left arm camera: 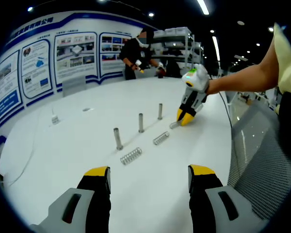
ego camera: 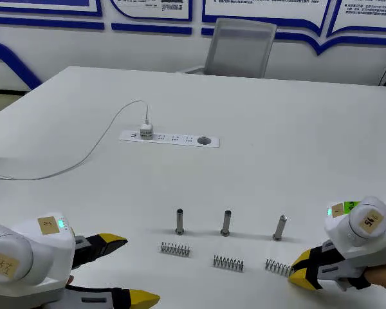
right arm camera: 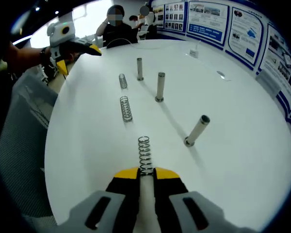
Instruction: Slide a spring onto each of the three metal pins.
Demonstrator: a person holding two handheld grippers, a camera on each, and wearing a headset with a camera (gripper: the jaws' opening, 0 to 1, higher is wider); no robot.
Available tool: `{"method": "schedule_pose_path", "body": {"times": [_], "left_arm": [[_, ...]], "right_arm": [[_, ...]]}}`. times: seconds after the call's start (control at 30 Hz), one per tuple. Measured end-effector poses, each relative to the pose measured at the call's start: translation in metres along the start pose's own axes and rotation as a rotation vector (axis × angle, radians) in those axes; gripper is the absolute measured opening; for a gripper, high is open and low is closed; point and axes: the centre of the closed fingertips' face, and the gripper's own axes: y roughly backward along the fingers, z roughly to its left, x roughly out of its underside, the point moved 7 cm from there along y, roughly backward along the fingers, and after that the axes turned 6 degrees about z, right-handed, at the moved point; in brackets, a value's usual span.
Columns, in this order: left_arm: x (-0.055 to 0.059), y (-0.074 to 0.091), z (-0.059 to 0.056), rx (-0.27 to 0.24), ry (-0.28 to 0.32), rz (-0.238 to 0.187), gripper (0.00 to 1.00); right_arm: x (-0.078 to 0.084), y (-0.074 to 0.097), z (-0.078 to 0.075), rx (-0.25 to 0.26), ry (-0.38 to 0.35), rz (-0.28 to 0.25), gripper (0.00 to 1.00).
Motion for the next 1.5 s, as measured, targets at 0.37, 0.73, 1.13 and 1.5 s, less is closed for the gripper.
{"method": "schedule_pose_path", "body": {"times": [0.37, 0.73, 1.13, 1.5], "left_arm": [[-0.007, -0.010, -0.012, 0.043, -0.030, -0.005, 0.63], [-0.024, -0.036, -0.026, 0.119, -0.101, -0.011, 0.58], [-0.036, -0.059, -0.043, 0.192, -0.168, -0.008, 0.52], [-0.037, -0.068, -0.054, 0.233, -0.201, 0.001, 0.45]], "right_arm": [[-0.003, 0.004, 0.003, 0.003, -0.006, -0.011, 0.11], [-0.021, 0.019, 0.020, -0.009, 0.037, -0.035, 0.11], [-0.053, 0.021, 0.043, -0.046, 0.142, -0.044, 0.11], [-0.072, 0.020, 0.060, -0.090, 0.221, -0.049, 0.11]]}}
